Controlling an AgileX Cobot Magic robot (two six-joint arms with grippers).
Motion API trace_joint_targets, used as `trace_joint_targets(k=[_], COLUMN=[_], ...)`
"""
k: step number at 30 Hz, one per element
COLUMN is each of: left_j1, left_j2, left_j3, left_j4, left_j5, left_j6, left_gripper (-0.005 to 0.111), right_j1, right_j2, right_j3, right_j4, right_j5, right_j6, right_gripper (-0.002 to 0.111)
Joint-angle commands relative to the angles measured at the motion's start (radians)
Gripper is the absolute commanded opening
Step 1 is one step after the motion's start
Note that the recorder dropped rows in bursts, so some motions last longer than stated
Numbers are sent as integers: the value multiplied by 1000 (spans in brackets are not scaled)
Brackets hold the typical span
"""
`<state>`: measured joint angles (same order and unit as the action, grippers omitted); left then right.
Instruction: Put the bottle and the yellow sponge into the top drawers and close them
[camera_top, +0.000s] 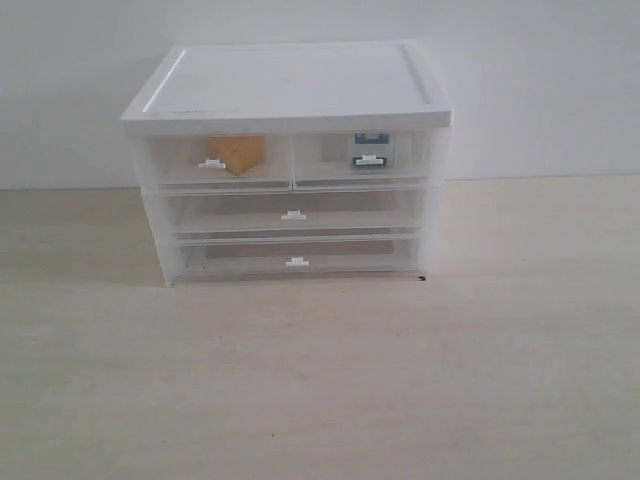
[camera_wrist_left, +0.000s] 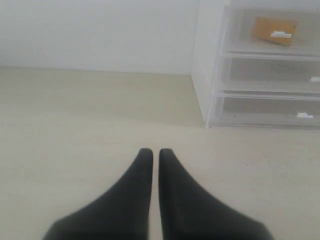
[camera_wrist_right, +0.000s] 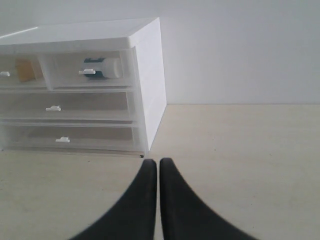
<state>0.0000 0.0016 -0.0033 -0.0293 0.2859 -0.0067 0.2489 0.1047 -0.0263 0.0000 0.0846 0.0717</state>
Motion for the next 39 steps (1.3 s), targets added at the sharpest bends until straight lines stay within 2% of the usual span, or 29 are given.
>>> trace_joint_targets(k=[1,21,29,37,39], left_j1=[1,1,1,1,1], left_j2=[-2,-2,-2,-2,-2], left_j3=[3,3,3,3,3], left_j4=[-15,-7,-7,-7,-7], left_j5=[-2,-4,-4,-4,-4], left_j6=[7,7,7,7,7], left_gripper=[4,4,4,4,4], right_j1=[1,-1,-130,-137,-140], right_j2=[-2,-2,-4,-105,-105], right_j3=[5,5,5,5,21], right_j4=[-7,-7,-7,-11,-11], right_j5=[1,-1,21,192,185], right_j6=[1,1,-3,-45,-47], right_gripper=[0,0,0,0,0])
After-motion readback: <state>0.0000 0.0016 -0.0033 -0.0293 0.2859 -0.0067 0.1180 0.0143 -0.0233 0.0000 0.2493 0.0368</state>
